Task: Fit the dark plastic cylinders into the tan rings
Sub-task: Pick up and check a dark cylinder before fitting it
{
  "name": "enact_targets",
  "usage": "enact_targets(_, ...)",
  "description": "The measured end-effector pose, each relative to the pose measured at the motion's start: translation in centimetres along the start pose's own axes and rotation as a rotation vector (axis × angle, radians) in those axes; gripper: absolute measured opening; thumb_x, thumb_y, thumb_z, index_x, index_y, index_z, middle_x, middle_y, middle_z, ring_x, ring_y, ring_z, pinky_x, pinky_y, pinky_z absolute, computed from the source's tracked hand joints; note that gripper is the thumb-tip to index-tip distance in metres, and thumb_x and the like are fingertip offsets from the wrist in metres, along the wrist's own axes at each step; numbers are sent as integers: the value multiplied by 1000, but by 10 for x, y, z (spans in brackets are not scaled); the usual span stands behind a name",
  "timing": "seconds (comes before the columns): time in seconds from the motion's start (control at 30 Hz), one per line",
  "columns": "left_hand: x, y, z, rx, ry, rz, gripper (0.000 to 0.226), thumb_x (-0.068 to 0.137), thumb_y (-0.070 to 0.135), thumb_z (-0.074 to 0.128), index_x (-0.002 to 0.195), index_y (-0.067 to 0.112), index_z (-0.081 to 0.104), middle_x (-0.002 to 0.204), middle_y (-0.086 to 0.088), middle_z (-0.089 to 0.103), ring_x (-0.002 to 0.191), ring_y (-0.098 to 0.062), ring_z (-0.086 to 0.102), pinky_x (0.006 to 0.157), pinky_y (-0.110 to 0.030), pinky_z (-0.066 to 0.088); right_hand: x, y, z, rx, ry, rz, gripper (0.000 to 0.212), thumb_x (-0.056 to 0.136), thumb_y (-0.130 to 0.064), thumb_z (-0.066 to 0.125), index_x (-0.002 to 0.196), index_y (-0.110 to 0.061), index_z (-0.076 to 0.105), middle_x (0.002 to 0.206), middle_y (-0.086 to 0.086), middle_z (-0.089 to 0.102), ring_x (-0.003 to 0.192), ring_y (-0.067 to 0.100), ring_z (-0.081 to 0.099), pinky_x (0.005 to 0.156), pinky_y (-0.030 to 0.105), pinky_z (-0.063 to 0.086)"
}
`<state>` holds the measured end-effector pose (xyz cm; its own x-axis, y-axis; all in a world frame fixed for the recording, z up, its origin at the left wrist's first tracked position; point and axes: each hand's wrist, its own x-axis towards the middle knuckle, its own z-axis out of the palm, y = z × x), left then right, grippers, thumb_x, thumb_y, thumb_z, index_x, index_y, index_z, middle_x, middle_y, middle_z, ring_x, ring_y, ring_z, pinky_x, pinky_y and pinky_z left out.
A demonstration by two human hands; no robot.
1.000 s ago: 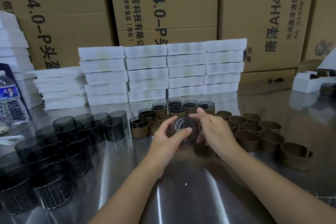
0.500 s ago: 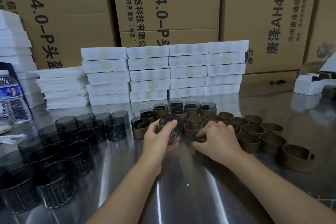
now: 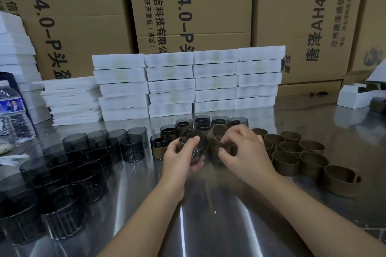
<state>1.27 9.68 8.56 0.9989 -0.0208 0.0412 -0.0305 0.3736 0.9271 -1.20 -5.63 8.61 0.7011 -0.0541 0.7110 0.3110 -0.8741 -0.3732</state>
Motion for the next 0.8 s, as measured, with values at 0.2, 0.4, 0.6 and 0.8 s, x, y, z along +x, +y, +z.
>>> enact_targets(0.2,-3,0,2,15,-24,-24,28,87,21,71,112,11,63,110,-14,71,72,-20,71,79,-35,61,1,-2,-2,76,75,5,10,80,-18,75,83,-13,67,112,-4,56,109,20,53,94,31,31)
enact_targets(0.4,-7,3,2,30,-40,-41,27,88,20,70,113,12,64,108,-13,70,90,-28,70,79,-35,60,2,-3,-4,310,172,63,19,81,-24,75,73,-18,59,123,-9,43,103,-24,37,83,-7,22)
enact_targets(0.6,-12,5,7,80,-137,-178,43,92,47,56,118,14,65,115,-17,69,104,-29,69,80,-43,60,2,-6,-3,341,165,-29,24,75,-34,80,90,-29,62,98,-12,60,99,10,54,87,6,34)
enact_targets(0.8,-15,4,6,166,-284,-128,79,59,68,60,121,19,66,119,-13,69,112,-28,65,98,-46,52,-1,-8,-2,340,85,-145,38,70,-30,83,101,-26,61,104,-16,59,104,2,51,91,5,31)
